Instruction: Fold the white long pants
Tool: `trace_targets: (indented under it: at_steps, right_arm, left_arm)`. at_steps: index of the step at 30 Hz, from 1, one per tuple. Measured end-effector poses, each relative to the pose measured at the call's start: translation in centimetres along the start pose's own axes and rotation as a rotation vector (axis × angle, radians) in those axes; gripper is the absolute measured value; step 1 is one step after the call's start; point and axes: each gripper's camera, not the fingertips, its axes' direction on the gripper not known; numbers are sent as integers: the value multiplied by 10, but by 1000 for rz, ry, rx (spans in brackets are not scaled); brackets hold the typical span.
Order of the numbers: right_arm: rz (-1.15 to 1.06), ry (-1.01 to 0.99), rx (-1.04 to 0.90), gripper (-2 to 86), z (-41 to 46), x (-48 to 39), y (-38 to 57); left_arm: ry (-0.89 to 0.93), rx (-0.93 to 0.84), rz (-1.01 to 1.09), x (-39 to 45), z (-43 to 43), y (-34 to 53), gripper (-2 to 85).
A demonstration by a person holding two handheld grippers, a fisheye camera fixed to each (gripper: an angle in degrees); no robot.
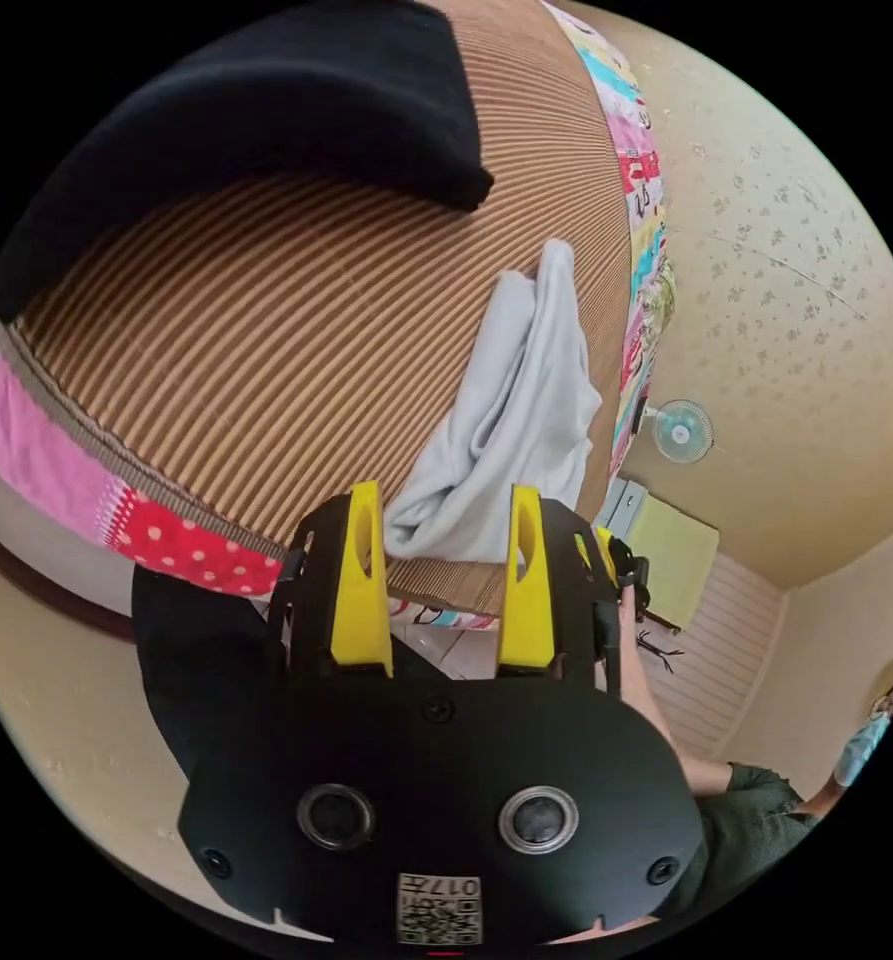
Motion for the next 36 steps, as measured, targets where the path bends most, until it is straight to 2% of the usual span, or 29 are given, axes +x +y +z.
trace_targets:
  at_steps: [3,6,7,10,12,14,16,18,19,20,22,24,27,29,32,36]
  right_arm:
    - [-106,106,-152,104,38,-24,11]
    - [-200,146,-244,135,67,-57,9]
    - [-219,150,-255,141,73,-65,7]
    - [-288,221,-311,177,105,-109,-8]
    - [-336,389,-421,201,146,-150,-21]
    - [-444,477,-440,205,168,-182,-22]
    - [-541,601,-461,193,188,-207,-23]
    - [-645,860,-650,140,226,-212,-26]
    - [-691,911,-687,123,231,-212,-25]
    - [-770,956,-686,107,227,-212,-25]
    - [-784,874,-601,96,189,-209,-34]
    - [-714,533,-471,94,102,-179,-50]
    - [-612,200,-294,103,-16,-90,-53]
    - [-481,145,-197,119,-70,-16,-48]
    - [-205,256,-187,175,-126,105,-36]
    - [-168,223,-103,207,-160,178,-22]
  left_arm:
    - [-23,20,-22,-13,34,13,132]
    - [61,6,-136,-23,57,12,86]
    - [78,5,-89,-12,62,12,63]
    - [-43,-17,116,47,72,24,55]
    - [-75,-2,228,87,79,40,53]
    - [-125,17,354,134,95,62,52]
    - [-187,33,441,163,114,78,52]
    - [-277,62,500,182,133,93,55]
    - [-309,87,528,190,142,103,61]
    - [-261,132,562,193,143,114,66]
    - [-112,210,607,190,135,129,69]
    - [-7,281,587,176,129,138,72]
    - [52,255,480,140,143,130,105]
    - [37,183,447,115,170,114,122]
    - [9,96,441,92,218,83,144]
    - [-53,-9,423,70,290,31,174]
